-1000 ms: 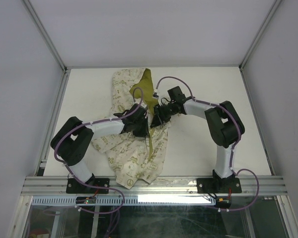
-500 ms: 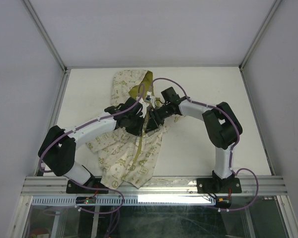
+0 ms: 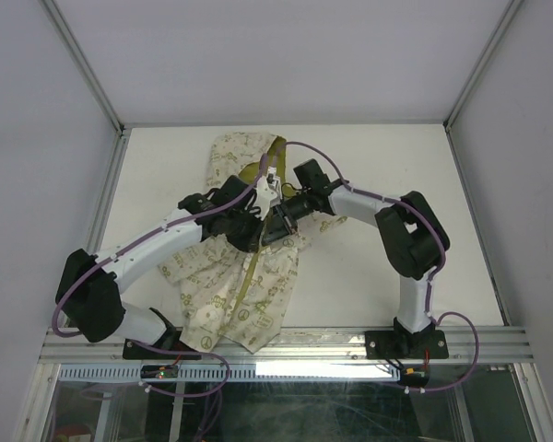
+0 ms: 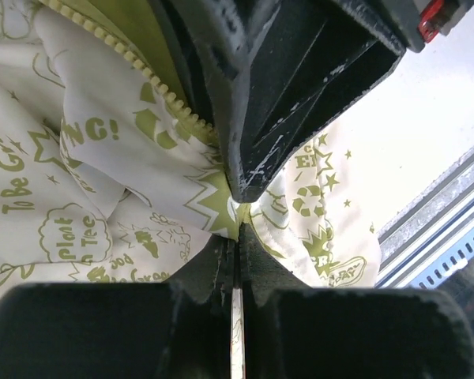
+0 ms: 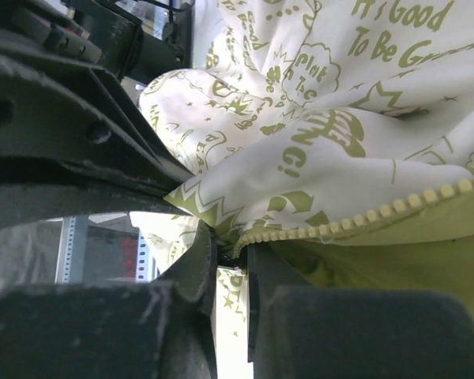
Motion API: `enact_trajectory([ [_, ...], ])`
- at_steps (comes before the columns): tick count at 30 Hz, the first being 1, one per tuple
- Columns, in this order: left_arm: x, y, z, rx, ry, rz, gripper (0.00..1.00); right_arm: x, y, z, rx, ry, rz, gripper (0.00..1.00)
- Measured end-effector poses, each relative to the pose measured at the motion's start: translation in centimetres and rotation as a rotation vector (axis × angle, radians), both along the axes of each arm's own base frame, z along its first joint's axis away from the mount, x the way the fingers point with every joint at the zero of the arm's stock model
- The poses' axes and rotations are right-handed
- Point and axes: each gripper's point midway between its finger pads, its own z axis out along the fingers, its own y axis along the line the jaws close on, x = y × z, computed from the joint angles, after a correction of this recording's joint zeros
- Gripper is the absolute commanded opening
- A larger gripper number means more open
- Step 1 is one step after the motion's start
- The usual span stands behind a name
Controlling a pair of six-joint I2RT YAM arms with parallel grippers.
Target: Zip up the jacket
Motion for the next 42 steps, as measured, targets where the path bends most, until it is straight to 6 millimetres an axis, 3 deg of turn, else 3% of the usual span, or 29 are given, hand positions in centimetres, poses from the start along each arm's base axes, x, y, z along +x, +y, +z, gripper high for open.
enact_trajectory([
  [2, 0.1, 0.0, 0.8, -0.014, -0.021, 0.003, 0.10, 0.1, -0.2, 0.7, 0.023, 0.007, -0.005, 0.00],
  [5, 0.7, 0.2, 1.9, -0.032, -0.055, 0.043, 0.40, 0.5, -0.8, 2.0, 0.052, -0.005, -0.036, 0.00],
  [9, 1.6, 1.5, 3.9, -0.064, -0.068, 0.200, 0.64, 2.0, -1.6, 4.3, 0.071, -0.040, -0.133, 0.00],
  [14, 2.2, 2.2, 6.9, -0.194, -0.068, 0.409, 0.78, 3.5, -1.3, 6.8, 0.090, -0.055, -0.266, 0.00],
  [18, 1.9, 1.8, 8.5, -0.320, -0.079, 0.480, 0.80, 3.8, -0.7, 8.1, 0.106, -0.039, -0.318, 0.00],
  [21, 2.2, 1.1, 8.1, -0.368, -0.064, 0.505, 0.79, 3.6, -0.2, 8.3, 0.101, -0.019, -0.334, 0.00],
  [26, 2.7, 0.8, 4.8, -0.343, -0.015, 0.557, 0.73, 3.3, 0.3, 8.5, 0.098, 0.008, -0.342, 0.00],
  [30, 2.5, 1.3, 2.2, -0.299, 0.012, 0.586, 0.39, 3.4, 0.3, 8.7, 0.096, 0.011, -0.357, 0.00],
  [34, 2.7, 1.4, 1.5, -0.278, 0.003, 0.574, 0.13, 4.1, -0.2, 9.3, 0.098, -0.009, -0.394, 0.00],
  [37, 3.2, 1.6, 2.9, -0.258, -0.037, 0.528, 0.00, 5.3, -1.2, 9.9, 0.099, -0.029, -0.444, 0.00],
  [42, 5.1, 1.6, 9.8, -0.212, -0.160, 0.384, 0.00, 6.4, -3.1, 12.6, 0.122, -0.092, -0.525, 0.00],
])
